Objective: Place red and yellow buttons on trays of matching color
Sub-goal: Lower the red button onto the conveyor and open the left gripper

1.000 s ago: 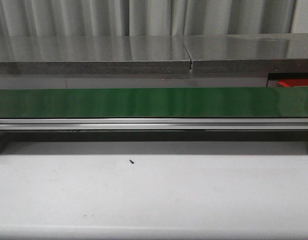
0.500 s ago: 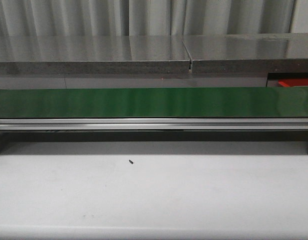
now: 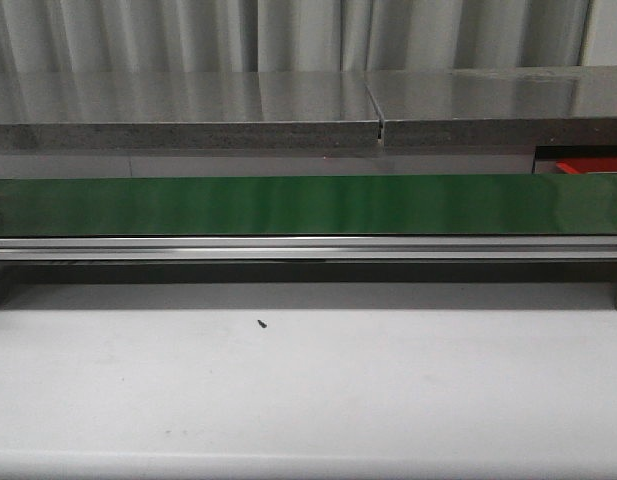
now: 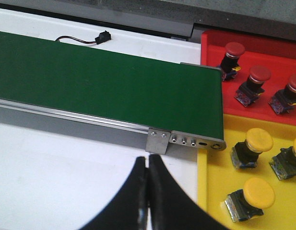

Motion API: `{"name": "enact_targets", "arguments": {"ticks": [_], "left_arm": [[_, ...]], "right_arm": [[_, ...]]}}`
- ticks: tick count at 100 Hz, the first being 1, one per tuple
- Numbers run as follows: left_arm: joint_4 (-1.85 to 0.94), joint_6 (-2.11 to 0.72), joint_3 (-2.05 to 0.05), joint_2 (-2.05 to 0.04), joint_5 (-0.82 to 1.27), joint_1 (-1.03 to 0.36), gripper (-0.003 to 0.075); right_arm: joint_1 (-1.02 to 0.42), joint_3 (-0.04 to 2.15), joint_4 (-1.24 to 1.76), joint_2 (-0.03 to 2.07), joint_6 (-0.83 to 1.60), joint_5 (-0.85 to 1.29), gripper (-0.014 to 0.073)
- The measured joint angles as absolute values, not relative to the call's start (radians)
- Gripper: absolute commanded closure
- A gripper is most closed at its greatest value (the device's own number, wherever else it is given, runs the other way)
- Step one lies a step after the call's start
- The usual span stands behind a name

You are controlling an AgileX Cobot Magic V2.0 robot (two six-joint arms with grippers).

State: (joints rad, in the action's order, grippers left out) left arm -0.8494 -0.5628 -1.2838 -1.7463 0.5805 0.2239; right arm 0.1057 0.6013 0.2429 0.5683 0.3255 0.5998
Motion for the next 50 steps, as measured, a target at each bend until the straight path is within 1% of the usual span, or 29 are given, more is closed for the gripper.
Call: {"name": "enact_targets", "arguments": {"ticks": [5,8,33,50], "left_arm": [[-0.849,-0.563,-1.284,-1.746,0.585,0.224,0.0201],[-0.851,-0.563,-1.284,-1.746,0.585,0.224,0.0192],[-0.851,-0.563,-1.284,-1.746,0.605,0.224,0.0192],[-0.851,-0.574,-1.284,-1.701,0.579,0.224,0.0192]], "right_arm": [[0.106,0.601,0.243,0.568,0.326,0.600,0.0660],[0.106,0.601,0.243,0.568,0.326,0.600,0.0660],[0.106,0.601,0.243,0.568,0.326,0.600,0.0660],[0.106,0.601,0.243,0.568,0.326,0.600,0.0660]]}}
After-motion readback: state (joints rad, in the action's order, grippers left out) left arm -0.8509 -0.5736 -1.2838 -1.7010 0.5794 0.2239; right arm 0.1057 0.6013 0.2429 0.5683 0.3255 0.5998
